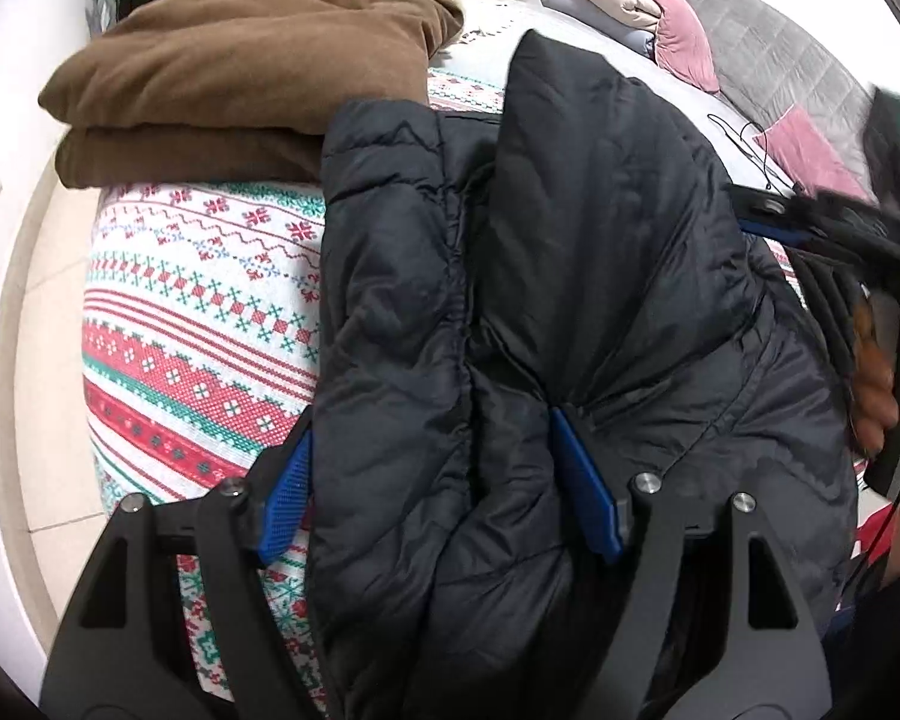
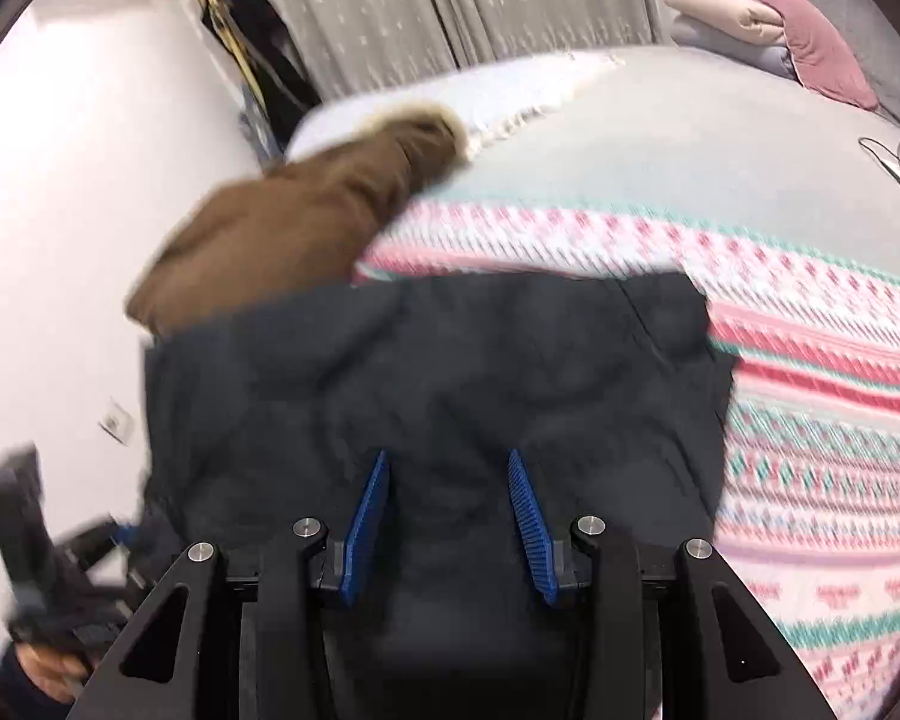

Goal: Fold large clothes
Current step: 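Press the folded jacket flat with the right tool while the left tool holds its edge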

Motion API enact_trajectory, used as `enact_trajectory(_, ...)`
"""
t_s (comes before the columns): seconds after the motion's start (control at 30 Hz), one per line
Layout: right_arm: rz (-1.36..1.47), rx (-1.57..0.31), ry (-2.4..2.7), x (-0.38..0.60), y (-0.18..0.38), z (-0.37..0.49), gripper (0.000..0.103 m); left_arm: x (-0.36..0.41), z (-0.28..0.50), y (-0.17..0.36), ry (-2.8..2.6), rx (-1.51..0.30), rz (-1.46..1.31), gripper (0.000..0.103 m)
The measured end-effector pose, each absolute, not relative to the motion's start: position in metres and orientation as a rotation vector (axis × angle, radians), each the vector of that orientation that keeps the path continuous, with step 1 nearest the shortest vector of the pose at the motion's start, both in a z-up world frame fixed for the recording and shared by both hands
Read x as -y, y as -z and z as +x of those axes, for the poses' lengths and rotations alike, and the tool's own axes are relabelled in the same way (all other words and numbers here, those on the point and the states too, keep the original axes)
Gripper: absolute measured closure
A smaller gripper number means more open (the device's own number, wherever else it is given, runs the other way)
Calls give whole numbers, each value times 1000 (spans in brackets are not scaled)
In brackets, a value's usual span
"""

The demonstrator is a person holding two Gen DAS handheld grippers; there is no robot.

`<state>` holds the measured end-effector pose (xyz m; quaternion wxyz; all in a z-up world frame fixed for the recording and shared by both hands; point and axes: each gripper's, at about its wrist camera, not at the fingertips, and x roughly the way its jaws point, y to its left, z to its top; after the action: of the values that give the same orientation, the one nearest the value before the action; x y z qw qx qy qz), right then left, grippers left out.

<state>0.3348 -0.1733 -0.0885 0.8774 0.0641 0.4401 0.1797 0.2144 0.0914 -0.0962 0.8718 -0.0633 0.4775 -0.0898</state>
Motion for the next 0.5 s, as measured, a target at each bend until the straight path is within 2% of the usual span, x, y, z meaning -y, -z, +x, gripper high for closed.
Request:
enact_trajectory(0.13,-4,-1082,-305,134,120,370,62,-92,214,93,174,-984,-117,27)
enact_trajectory(0.23,-88,-1149,-263,120,117,381,61,-97,216,97,188,-1013,-148,27)
enact_trajectory(0.4,-98,-1006,-397,90,73,365,61,-97,215,97,199,-1017,-153,27)
enact_trajectory(0.5,-183,-997,-538,44,72,353,68,-102,220,98,204,-1023,-166,27)
